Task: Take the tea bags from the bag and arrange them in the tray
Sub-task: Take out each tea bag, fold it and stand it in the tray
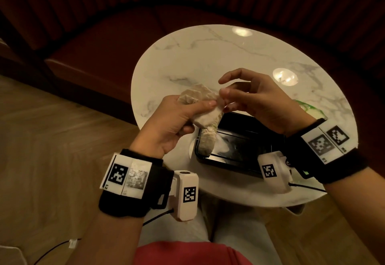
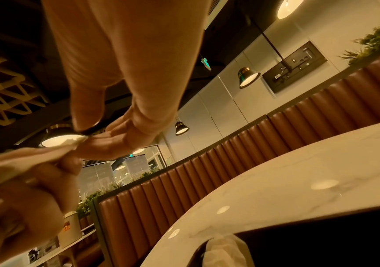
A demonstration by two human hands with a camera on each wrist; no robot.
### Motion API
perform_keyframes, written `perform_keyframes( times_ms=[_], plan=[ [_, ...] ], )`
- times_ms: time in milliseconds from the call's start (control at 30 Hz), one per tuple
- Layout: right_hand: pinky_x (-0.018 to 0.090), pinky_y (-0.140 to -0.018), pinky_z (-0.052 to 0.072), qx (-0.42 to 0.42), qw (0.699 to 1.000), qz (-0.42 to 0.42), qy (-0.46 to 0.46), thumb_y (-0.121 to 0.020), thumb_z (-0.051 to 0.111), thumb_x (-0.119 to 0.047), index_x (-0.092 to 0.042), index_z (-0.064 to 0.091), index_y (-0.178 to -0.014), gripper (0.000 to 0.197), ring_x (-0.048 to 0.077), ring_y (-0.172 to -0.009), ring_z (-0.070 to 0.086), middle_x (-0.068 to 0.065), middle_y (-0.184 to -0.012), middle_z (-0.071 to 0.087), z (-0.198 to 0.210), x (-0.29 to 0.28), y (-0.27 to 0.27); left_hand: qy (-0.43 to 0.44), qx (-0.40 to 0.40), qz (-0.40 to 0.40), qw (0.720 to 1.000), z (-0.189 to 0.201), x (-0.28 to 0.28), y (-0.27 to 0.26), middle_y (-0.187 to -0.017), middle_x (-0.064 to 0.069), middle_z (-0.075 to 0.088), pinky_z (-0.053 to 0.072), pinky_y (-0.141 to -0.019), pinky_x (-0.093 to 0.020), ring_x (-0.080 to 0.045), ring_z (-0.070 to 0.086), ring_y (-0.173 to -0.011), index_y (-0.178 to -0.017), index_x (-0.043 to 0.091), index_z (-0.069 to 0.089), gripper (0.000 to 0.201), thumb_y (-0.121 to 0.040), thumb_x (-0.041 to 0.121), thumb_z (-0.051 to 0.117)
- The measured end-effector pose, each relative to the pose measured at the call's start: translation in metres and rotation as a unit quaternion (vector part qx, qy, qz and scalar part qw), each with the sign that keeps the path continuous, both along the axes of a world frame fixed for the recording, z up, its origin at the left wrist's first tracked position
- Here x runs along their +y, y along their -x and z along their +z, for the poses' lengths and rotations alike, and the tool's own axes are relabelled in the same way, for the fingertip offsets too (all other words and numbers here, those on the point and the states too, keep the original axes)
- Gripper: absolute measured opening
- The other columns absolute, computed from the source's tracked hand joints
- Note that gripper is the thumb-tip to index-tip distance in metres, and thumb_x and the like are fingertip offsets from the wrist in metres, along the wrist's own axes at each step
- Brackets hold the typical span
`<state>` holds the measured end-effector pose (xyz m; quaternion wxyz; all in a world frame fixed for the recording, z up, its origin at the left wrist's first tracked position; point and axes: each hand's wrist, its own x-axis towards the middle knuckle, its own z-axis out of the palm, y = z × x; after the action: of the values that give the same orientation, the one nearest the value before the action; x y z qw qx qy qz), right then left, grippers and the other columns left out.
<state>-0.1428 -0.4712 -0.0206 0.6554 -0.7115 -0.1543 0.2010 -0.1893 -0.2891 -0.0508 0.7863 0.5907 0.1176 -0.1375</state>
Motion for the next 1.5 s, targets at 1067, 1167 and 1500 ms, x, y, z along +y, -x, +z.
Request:
perform_keyframes(
  times_ms=[1067, 1167, 1500],
  plan=[
    [0.019, -0.069, 0.050, 0.049, 0.992, 0.105, 0.056, -0.084, 0.061, -0.023, -0.016, 0.078, -0.092, 0.019, 0.010, -0.070, 0.057, 0.004, -0.072, 0.061, -0.032, -0.008, 0.009, 0.002, 0.038, 0.012, 0.999, 0.001, 0.008, 0.000, -0.072, -0.003, 0.064, 0.026, -0.035, -0.014, -0.007, 0.045, -0.053, -0.092, 0.004, 0.069, 0.020, -0.078, 0.016, 0.077],
    [0.018, -0.072, 0.051, 0.019, 0.983, 0.141, 0.120, -0.087, 0.059, -0.021, -0.013, 0.074, -0.096, 0.019, 0.011, -0.073, 0.059, 0.000, -0.075, 0.067, -0.013, -0.019, -0.003, 0.004, 0.029, -0.010, 1.000, 0.003, 0.006, 0.001, -0.059, 0.002, 0.063, 0.024, -0.035, -0.013, -0.001, 0.044, -0.041, -0.089, 0.002, 0.068, 0.013, -0.082, 0.012, 0.073],
    [0.025, -0.079, 0.057, -0.089, 0.972, 0.122, 0.181, -0.081, 0.067, -0.021, -0.014, 0.068, -0.107, 0.027, 0.014, -0.087, 0.071, 0.001, -0.088, 0.076, 0.017, -0.021, -0.017, -0.017, 0.032, -0.065, 0.997, 0.008, -0.001, 0.005, -0.062, 0.002, 0.064, 0.029, -0.038, -0.013, -0.002, 0.051, -0.045, -0.081, 0.009, 0.070, 0.004, -0.081, 0.008, 0.073]
  ],
)
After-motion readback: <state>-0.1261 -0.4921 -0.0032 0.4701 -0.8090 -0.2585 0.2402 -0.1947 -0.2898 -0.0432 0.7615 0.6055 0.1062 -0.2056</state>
